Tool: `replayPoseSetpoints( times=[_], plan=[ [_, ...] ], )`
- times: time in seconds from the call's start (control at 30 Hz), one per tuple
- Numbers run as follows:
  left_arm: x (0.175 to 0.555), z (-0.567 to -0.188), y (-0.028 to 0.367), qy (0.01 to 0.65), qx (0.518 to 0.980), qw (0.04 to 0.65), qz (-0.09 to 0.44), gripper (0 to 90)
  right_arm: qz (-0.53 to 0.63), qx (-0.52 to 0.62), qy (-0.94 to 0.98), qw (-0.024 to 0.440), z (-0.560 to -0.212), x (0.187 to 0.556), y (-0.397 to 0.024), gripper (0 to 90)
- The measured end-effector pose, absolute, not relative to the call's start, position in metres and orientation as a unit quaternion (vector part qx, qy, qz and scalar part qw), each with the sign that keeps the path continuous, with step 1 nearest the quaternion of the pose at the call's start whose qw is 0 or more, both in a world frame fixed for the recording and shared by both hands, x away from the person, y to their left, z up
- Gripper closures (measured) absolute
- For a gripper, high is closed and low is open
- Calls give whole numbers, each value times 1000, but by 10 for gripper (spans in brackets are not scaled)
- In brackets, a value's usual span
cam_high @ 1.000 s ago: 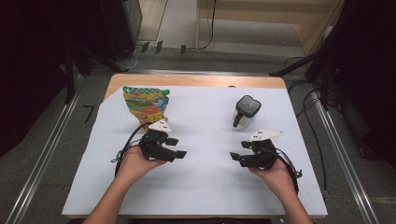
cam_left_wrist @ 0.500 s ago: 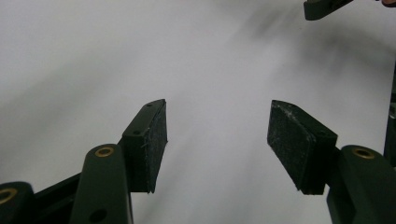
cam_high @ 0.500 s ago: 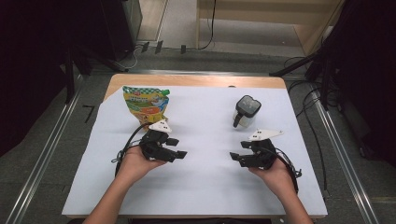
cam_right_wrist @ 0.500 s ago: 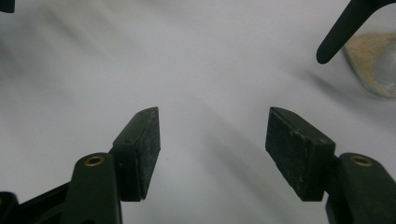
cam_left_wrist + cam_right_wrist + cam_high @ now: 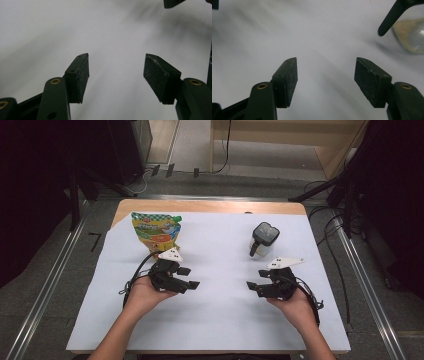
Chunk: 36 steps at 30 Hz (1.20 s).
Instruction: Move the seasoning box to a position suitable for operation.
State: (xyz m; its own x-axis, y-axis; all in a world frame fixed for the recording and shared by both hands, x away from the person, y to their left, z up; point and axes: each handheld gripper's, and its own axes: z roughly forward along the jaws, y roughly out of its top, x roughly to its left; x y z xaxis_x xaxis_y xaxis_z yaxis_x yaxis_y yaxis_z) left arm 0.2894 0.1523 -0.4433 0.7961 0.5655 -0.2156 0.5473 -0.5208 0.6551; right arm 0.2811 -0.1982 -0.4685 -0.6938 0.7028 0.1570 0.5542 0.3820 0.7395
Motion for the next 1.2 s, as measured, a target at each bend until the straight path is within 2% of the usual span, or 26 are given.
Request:
replayPoseSetpoints(
  times=[0.3,0.47,0.53,0.67,0.87,1.13,1.2],
  plan=[
    [288,-443,154,313,874,371,17,377,410,393,814,126,-447,301,-216,367],
    [288,-443,157,315,874,370,19,380,409,414,804,127,-446,317,-230,367],
    [287,-443,157,317,872,373,21,380,413,428,797,101,-450,328,-236,370],
    [286,-442,158,314,872,375,21,380,393,424,808,111,-452,336,-238,363],
    [284,-443,159,310,873,376,22,379,390,429,807,117,-456,351,-246,333],
    [283,-444,159,312,872,376,20,379,375,443,804,131,-473,372,-251,223],
    [283,-445,158,312,874,373,19,379,374,445,803,133,-475,374,-251,220]
  ],
)
